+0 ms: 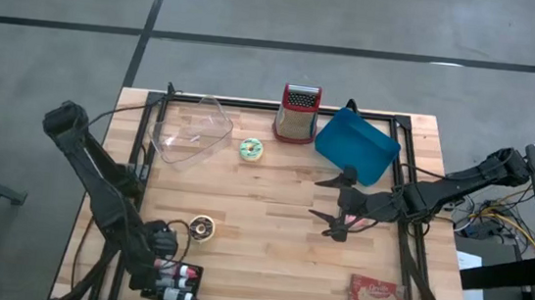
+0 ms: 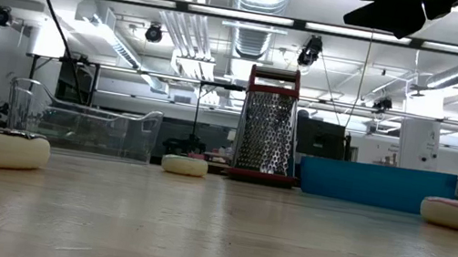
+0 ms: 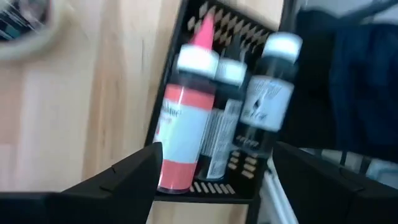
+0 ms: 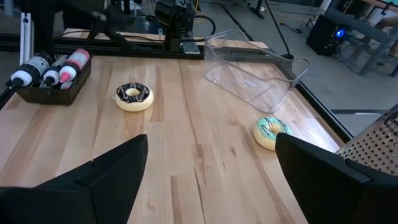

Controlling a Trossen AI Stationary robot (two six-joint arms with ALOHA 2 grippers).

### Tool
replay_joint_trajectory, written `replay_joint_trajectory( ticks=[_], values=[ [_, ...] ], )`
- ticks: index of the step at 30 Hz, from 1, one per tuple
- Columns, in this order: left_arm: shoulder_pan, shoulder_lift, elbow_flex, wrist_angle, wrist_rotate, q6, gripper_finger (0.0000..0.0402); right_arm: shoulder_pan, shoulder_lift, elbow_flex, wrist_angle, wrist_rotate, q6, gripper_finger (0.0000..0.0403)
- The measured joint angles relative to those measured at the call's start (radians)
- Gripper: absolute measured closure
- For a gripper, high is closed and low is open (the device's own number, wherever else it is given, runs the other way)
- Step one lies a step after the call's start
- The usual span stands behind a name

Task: Pick & Place Food Item
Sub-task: Put the black donut into the transparent bin

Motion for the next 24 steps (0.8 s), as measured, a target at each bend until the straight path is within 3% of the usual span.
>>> replay_joint_trajectory(
  ticks=[9,18,24],
  values=[
    [0.012,-0.133,0.115,-0.081,-0.33,0.117,0.009,0.001,0.0,0.0,0.0,0.0,0.0,0.0062],
    [0.017,-0.236,0.125,-0.081,-0.539,0.213,0.009,0.001,0.0,0.0,0.0,0.0,0.0,0.0059],
    [0.017,-0.269,0.124,-0.08,-0.714,0.378,0.009,0.0,0.0,0.0,0.0,0.0,0.0,0.0053]
  ],
)
